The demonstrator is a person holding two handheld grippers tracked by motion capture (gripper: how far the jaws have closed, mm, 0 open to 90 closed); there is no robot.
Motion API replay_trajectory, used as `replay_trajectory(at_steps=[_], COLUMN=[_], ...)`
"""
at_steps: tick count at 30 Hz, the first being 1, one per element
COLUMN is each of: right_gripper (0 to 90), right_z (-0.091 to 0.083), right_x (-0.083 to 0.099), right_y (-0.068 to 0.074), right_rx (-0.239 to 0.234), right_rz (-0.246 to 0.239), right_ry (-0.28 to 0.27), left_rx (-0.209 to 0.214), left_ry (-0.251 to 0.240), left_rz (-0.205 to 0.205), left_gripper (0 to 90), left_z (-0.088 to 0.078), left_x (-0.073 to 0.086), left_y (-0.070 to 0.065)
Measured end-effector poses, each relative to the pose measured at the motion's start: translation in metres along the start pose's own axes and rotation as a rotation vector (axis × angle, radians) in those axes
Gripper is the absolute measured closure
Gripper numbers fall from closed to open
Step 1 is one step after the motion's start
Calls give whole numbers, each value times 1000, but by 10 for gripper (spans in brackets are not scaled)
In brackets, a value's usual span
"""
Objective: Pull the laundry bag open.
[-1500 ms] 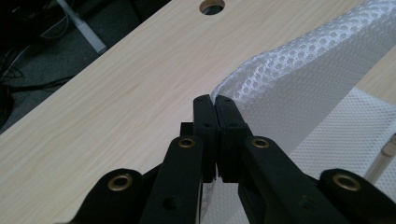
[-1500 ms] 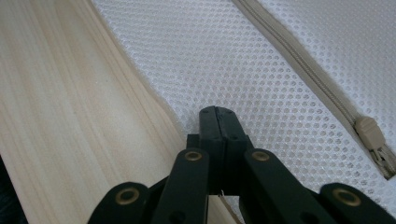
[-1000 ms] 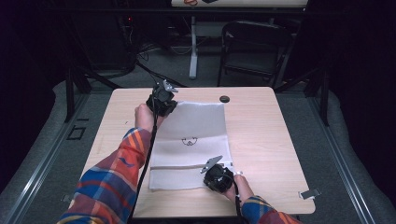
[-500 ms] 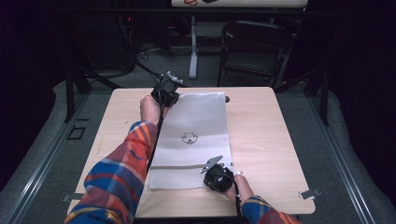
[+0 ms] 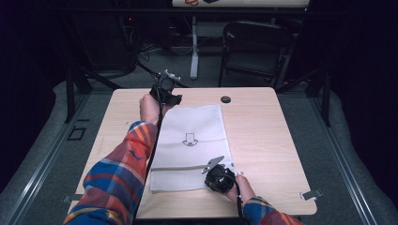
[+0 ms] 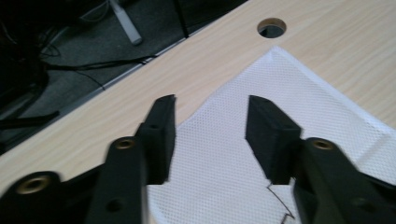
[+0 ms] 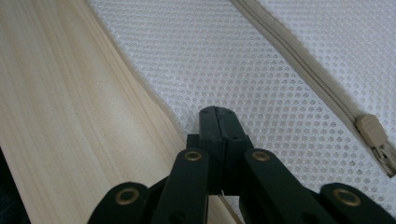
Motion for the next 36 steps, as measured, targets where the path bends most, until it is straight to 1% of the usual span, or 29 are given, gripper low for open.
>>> replay_trajectory(at_steps=[2,3,6,7,8,9,10,11,12,13,14,15,16,17,18,19,21,22,23,24,25,26,27,29,30,32,33,34,36], right_gripper=[900,900,771,731,693,638,556,517,462,400,336,284,209,174,147,144,153,173,218,293,333,369,461,524,594,676,716,759,824], right_z=[0,-1,-4,-7,-10,-13,-17,-20,-23,-24,-27,-29,-29,-31,-33,-34,-36,-37,-36,-35,-33,-31,-29,-23,-20,-15,-11,-7,-5], right_x=[0,0,0,0,-1,-2,-2,-2,-1,-1,0,1,2,4,7,8,10,11,11,12,12,11,11,9,9,7,7,6,6], right_y=[-1,-2,-3,-3,-5,-7,-8,-9,-11,-12,-15,-17,-19,-21,-25,-28,-33,-35,-37,-39,-40,-40,-41,-40,-38,-36,-33,-30,-26], right_rx=[-8,-12,-20,-28,-31,-21,-33,-45,-43,-47,-52,-51,-52,-54,-46,-38,-25,-18,-3,12,22,18,29,28,18,31,21,25,36], right_rz=[-6,-11,-16,-4,2,15,26,24,32,36,37,56,63,73,74,76,95,89,98,96,96,98,94,97,86,70,60,60,34], right_ry=[4,13,12,8,4,-11,-19,-16,-15,-30,-21,-19,-24,-16,-7,-6,-10,-9,-11,4,7,1,14,8,22,34,45,47,51], left_rx=[32,46,79,92,104,123,132,140,144,156,167,171,180,201,206,213,232,241,250,252,258,266,275,299,302,318,325,327,330], left_ry=[13,17,18,17,14,16,17,13,5,-1,-2,-3,-3,2,2,3,2,-3,-1,8,9,6,5,4,2,3,8,18,33], left_rz=[8,5,8,11,7,4,3,6,10,10,12,19,22,24,25,31,34,35,40,51,58,57,54,55,55,53,57,65,75], left_gripper=[382,346,244,223,213,201,175,164,163,160,155,154,152,149,144,144,136,140,140,140,141,140,140,137,138,138,139,140,142], left_z=[2,3,5,4,3,2,2,0,-1,-2,-2,-2,-3,-2,-2,-2,-2,-2,-1,-1,-1,-1,-2,-4,-4,-5,-5,-4,-3], left_x=[7,11,21,25,28,33,35,39,42,46,50,55,60,66,70,75,84,89,94,99,104,108,112,120,122,131,136,140,148], left_y=[-3,-4,-8,-9,-11,-13,-14,-16,-18,-20,-23,-26,-28,-32,-34,-37,-45,-49,-53,-57,-60,-63,-65,-70,-72,-75,-76,-78,-80])
Point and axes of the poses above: each handheld gripper's, and its own axes: z roughly forward along the jaws, x roughly out of its underside, y roughly to its left, the point moved 7 cm from there along z, roughly forward along the jaws, and after that the axes turned 8 degrees about y, right-handed, at the moved point
